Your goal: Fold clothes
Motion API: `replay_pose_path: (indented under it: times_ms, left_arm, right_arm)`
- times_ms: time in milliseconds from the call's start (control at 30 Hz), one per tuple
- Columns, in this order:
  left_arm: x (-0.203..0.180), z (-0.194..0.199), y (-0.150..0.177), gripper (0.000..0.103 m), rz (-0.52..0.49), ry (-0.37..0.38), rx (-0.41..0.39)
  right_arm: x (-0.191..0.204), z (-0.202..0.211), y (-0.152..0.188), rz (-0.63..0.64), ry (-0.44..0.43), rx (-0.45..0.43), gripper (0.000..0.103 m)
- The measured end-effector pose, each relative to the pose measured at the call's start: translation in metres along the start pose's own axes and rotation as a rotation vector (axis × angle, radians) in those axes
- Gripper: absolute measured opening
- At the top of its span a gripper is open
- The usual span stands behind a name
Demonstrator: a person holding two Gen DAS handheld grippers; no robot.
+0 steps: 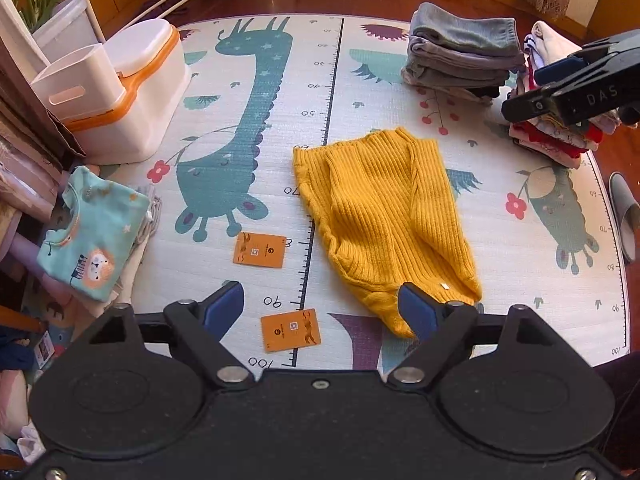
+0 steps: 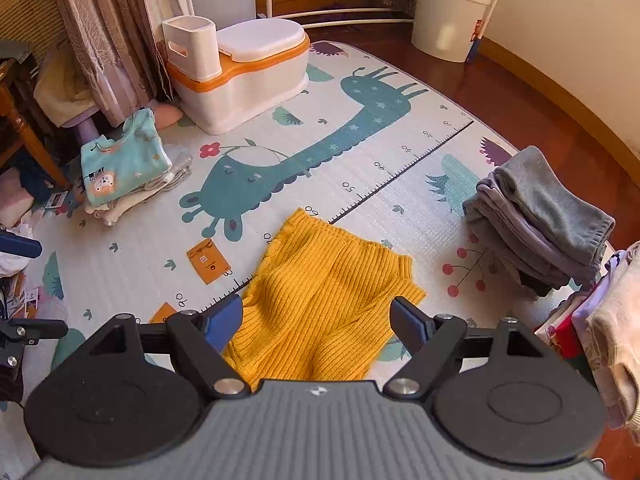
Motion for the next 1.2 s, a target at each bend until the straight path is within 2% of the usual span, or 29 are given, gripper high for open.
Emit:
replay_pose_path:
  times_ms: [67,200,267,433,667,800,900,1067,1200]
  left_arm:
    - [-0.001,-0.02,0.008,0.085,0.04,0.017,-0.012]
    - [-0.01,-0.08,0.027,0.085,0.17,0.099,0.008]
    - [-0.018,-0.104,0.028,0.085,0.188,0.097,0.036]
    - [-0.042,-0.133,0.021,0.085,0.065,0.076,0.008]
    - [-0.06,-0.17,0.025,0.085,0.047,0.091,-0.009]
    - [-0.082,-0.186,0.041,0.085,0.017,0.108,-0.026]
    - [-0.096,-0.194,0.054,0.084,-0.007,0.096,-0.046]
    - [-0.107,-0.198,0.058,0.084,-0.075,0.04,-0.081]
    - [-0.108,-0.207,0.059,0.084,-0.055,0.057,-0.073]
  right_arm:
    - [-0.01,-0.001,0.0,-0.028,0.017,-0.001,0.083]
    - [-0.024,-0.02,0.004,-0.065,0.023,0.027,0.084]
    - [-0.03,-0.029,0.006,-0.083,0.025,0.041,0.085]
    - [-0.048,-0.077,0.022,-0.068,0.016,0.096,0.085]
    - [-0.103,-0.153,0.077,-0.325,-0.094,0.059,0.081]
    - [-0.135,-0.196,0.108,-0.471,-0.157,0.038,0.073]
    - [-0.158,-0.228,0.131,-0.581,-0.205,0.021,0.073]
    - [-0.178,-0.251,0.13,-0.688,-0.283,-0.078,0.073]
    - [-0.183,-0.273,0.119,-0.723,-0.32,-0.118,0.073]
Point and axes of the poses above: each gripper's, at about its wrist camera, not at the fingertips, and z roughly against the way its jaws point, x to its left, y to its underside, the point moved 6 cm from there along -z, roughly the way its jaws point, and after that the axes turned 7 degrees about -z, right-handed, at the moved point
